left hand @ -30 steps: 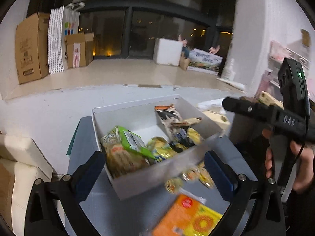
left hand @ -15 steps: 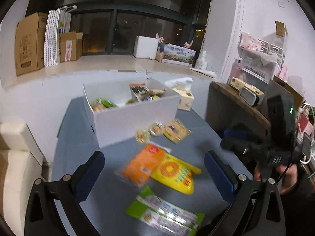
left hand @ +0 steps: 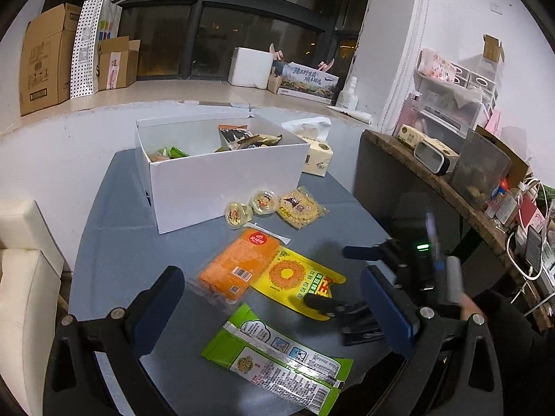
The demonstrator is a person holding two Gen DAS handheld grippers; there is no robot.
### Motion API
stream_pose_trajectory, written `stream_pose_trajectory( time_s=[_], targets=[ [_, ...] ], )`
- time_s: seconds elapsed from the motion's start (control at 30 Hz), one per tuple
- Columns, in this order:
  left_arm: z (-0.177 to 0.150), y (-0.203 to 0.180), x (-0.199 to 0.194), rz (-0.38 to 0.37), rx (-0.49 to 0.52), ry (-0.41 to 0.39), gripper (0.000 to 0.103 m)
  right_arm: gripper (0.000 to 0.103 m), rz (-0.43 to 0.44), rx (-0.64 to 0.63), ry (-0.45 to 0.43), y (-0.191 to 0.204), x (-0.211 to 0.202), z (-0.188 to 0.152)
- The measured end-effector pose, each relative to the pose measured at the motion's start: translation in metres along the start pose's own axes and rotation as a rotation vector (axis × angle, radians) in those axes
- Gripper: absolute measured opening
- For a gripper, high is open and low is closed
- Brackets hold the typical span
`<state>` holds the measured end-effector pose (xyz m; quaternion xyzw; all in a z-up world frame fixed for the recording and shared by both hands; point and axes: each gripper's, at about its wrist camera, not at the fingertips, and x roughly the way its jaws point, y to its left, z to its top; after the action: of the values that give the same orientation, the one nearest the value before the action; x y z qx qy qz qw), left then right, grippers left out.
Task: Organize snacks
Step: 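Move both tools back over the remaining snacks, then grasp the yellow packet with the right gripper while the left grasps the orange packet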
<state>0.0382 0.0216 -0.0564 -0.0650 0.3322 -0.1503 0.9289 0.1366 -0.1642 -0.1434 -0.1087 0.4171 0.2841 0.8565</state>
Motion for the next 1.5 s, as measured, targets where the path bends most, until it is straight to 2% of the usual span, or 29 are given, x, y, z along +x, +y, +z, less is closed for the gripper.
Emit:
stream_pose_trajectory(
  time_s=[0.17, 0.27, 0.53, 0.6, 0.63, 0.67, 0.7, 0.77, 0.87, 0.93, 0.97, 1.03, 1.13, 1.17, 1.3, 1.5],
  targets=[
    [-0.001, 0.003, -0.001, 0.008, -0.008, -0.001, 0.103, 0.103, -0.011, -0.053, 0.069, 0.006, 0.033, 0.003],
    [-0.002, 0.005, -0.001, 0.012, -0.011, 0.003, 0.103, 0.103, 0.016, -0.043, 0.087, 0.003, 0.044, 0.004],
    [-0.004, 0.003, 0.003, 0.008, -0.010, 0.010, 0.103, 0.103, 0.004, -0.071, 0.089, 0.009, 0.050, 0.006],
    [-0.004, 0.002, 0.003, 0.011, -0.010, 0.011, 0.103, 0.100, -0.004, -0.063, 0.094, 0.010, 0.048, 0.006],
    [-0.003, 0.003, 0.003, 0.012, -0.012, 0.012, 0.103, 0.090, -0.002, -0.068, 0.093, 0.012, 0.045, 0.005],
    [-0.004, 0.004, 0.003, 0.013, -0.014, 0.012, 0.103, 0.068, -0.003, -0.074, 0.086, 0.014, 0.041, 0.006],
    [-0.004, 0.004, 0.004, 0.014, -0.018, 0.013, 0.103, 0.062, -0.018, -0.058, 0.079, 0.012, 0.036, 0.006],
    [-0.005, 0.006, 0.005, 0.016, -0.025, 0.014, 0.103, 0.045, 0.005, -0.036, 0.075, 0.004, 0.030, 0.007],
    [-0.005, 0.006, 0.007, 0.014, -0.026, 0.019, 0.103, 0.038, 0.037, 0.004, 0.069, -0.005, 0.023, 0.003],
    [-0.006, 0.006, 0.008, 0.017, -0.026, 0.022, 0.103, 0.033, 0.024, 0.006, 0.053, -0.006, 0.017, 0.000],
    [-0.006, 0.007, 0.009, 0.019, -0.027, 0.025, 0.103, 0.027, 0.016, 0.014, 0.035, -0.008, 0.010, -0.001],
    [-0.005, 0.008, 0.010, 0.019, -0.030, 0.026, 0.103, 0.022, 0.023, 0.048, 0.006, -0.014, -0.003, -0.004],
    [-0.005, 0.008, 0.013, 0.019, -0.035, 0.032, 0.103, 0.016, -0.017, 0.058, -0.043, -0.021, -0.022, -0.007],
    [-0.004, 0.008, 0.015, 0.019, -0.029, 0.033, 0.103, 0.015, -0.040, 0.072, -0.085, -0.026, -0.034, -0.009],
    [-0.001, 0.007, 0.028, 0.021, -0.001, 0.059, 0.103, 0.013, -0.069, 0.144, -0.159, -0.046, -0.059, -0.011],
    [0.005, 0.014, 0.078, 0.026, 0.067, 0.158, 0.103, 0.011, -0.051, 0.208, -0.218, -0.062, -0.096, -0.019]
  ],
)
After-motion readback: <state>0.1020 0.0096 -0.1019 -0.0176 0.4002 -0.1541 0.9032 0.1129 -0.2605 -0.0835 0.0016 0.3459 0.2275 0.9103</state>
